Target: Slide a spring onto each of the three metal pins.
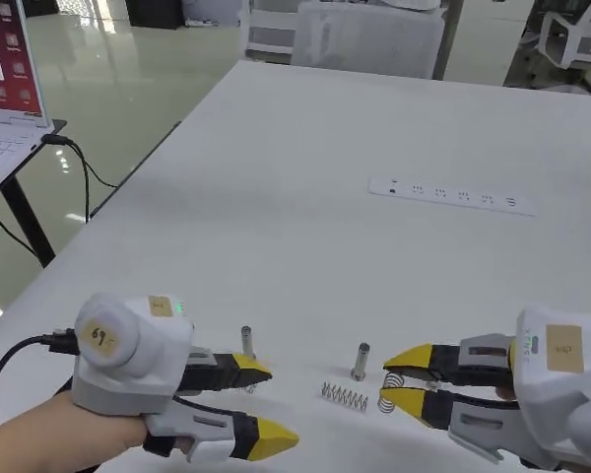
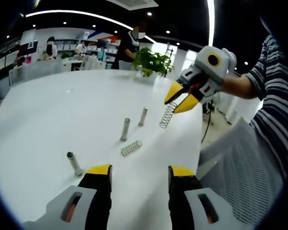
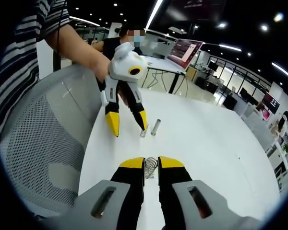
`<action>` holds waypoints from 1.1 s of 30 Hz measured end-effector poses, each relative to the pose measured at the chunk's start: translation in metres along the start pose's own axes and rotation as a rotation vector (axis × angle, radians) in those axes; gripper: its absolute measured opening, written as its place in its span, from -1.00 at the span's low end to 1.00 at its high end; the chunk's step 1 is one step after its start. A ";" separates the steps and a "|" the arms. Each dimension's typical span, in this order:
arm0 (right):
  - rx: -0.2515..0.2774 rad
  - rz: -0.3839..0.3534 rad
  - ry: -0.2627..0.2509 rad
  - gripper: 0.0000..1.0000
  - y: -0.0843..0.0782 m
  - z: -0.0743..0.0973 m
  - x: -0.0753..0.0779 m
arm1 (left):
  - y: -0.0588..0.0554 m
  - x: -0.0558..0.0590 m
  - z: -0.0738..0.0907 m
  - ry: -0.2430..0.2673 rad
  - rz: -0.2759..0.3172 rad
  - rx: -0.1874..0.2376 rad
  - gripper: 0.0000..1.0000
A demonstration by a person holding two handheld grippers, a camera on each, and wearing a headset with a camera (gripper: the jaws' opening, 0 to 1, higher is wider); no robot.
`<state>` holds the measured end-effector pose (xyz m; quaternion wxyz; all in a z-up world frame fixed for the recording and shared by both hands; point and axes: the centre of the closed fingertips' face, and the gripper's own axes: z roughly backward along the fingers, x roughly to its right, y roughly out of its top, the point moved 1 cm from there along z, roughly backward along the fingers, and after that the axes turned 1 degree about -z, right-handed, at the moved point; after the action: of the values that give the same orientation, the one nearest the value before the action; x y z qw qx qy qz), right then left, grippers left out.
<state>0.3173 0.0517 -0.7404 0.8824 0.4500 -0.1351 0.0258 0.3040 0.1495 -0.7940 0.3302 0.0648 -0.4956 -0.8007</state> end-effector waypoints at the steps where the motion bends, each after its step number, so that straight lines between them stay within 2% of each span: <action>1: -0.001 -0.002 -0.003 -0.86 -0.001 0.001 0.001 | -0.001 -0.001 0.002 0.005 0.003 0.000 -0.14; 5: -0.011 -0.012 -0.019 -0.86 -0.005 0.004 0.006 | -0.003 -0.009 0.011 0.037 0.028 0.006 -0.01; 8: -0.013 -0.020 -0.029 -0.86 -0.007 0.007 0.009 | -0.005 -0.016 0.017 0.073 0.018 0.016 0.23; 11: -0.019 -0.022 -0.037 -0.86 -0.009 0.008 0.011 | -0.002 -0.025 0.022 0.119 0.029 0.054 0.50; 20: -0.024 -0.037 -0.059 -0.85 -0.012 0.011 0.015 | -0.004 -0.031 0.028 0.154 0.014 0.065 0.95; 26: -0.027 -0.058 -0.084 -0.85 -0.016 0.017 0.022 | 0.000 -0.032 0.032 0.163 0.004 0.096 0.96; 33: -0.049 -0.118 -0.188 -0.86 -0.030 0.030 0.051 | -0.001 -0.036 0.034 0.183 0.007 0.094 0.96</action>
<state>0.3648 0.0055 -0.7341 0.8765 0.4359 -0.1913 -0.0716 0.3168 0.1967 -0.7855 0.3737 0.1512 -0.5005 -0.7661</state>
